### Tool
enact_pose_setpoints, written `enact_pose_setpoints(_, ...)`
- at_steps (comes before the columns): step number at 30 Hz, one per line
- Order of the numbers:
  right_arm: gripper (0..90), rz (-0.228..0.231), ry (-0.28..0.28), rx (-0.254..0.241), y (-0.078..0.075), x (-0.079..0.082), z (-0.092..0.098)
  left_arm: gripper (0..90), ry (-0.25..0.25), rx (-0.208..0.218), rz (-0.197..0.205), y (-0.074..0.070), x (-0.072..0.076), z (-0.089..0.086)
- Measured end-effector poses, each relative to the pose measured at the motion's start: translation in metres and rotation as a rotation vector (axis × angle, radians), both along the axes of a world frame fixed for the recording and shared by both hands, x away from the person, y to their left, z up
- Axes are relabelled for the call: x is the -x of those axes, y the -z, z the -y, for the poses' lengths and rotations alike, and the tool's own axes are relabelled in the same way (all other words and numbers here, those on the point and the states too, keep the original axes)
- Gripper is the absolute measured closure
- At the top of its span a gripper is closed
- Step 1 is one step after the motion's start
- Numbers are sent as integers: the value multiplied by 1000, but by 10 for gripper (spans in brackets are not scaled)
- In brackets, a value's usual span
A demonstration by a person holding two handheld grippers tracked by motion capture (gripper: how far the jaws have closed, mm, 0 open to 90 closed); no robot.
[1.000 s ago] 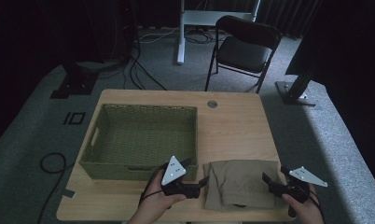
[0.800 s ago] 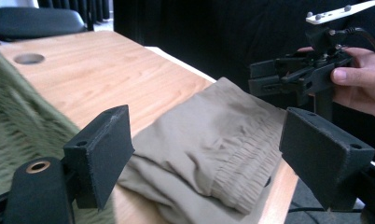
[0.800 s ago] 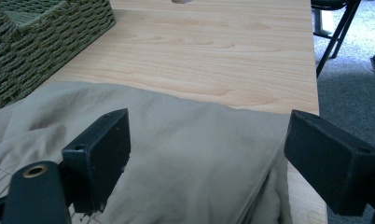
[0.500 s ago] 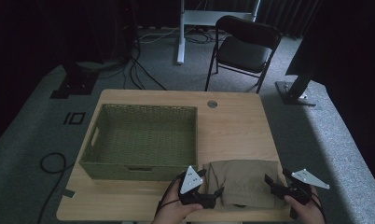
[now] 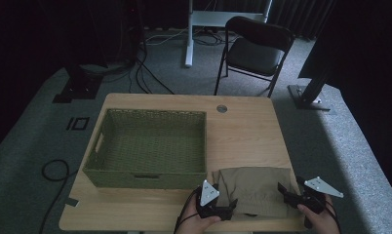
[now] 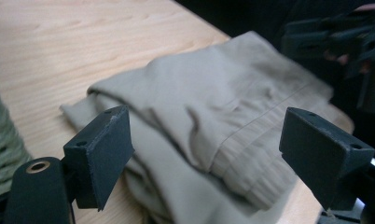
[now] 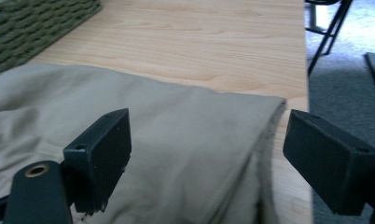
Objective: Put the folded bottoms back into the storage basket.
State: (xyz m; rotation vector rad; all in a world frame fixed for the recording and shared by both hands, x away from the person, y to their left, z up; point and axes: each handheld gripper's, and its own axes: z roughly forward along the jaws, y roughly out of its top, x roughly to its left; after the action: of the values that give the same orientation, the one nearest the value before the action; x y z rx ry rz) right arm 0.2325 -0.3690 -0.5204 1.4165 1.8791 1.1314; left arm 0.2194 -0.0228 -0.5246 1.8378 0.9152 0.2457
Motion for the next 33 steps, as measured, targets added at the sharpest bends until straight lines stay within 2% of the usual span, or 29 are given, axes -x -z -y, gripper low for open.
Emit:
enact_pose_setpoints(3,142,-2,8,-3,1,0,3,178,-26,-23,-6,6,-1,1)
enact_pose_setpoints(5,139,-17,16,0,4,0,5,178,-50,-14,-24,9,-3,2)
enact_pose_setpoints(10,138,-59,45,10,12,-1,5,178,-53,-12,-62,17,-6,7)
enact_pose_setpoints(16,138,-100,50,6,21,-3,2,178,-67,-19,-93,24,-10,11)
enact_pose_setpoints(19,143,-127,46,13,26,-4,0,178,-69,-22,-86,25,-12,13)
enact_pose_setpoints(25,195,-164,60,-16,31,-5,0,169,-93,17,-150,28,-18,14)
enact_pose_setpoints(27,233,-171,41,-8,32,-5,-1,171,-87,22,-164,28,-19,15)
enact_pose_setpoints(29,249,-177,33,-19,32,-5,-1,170,-74,36,-186,29,-22,17)
enact_pose_setpoints(33,284,-179,12,-27,32,-4,0,167,-57,38,-213,30,-26,26)
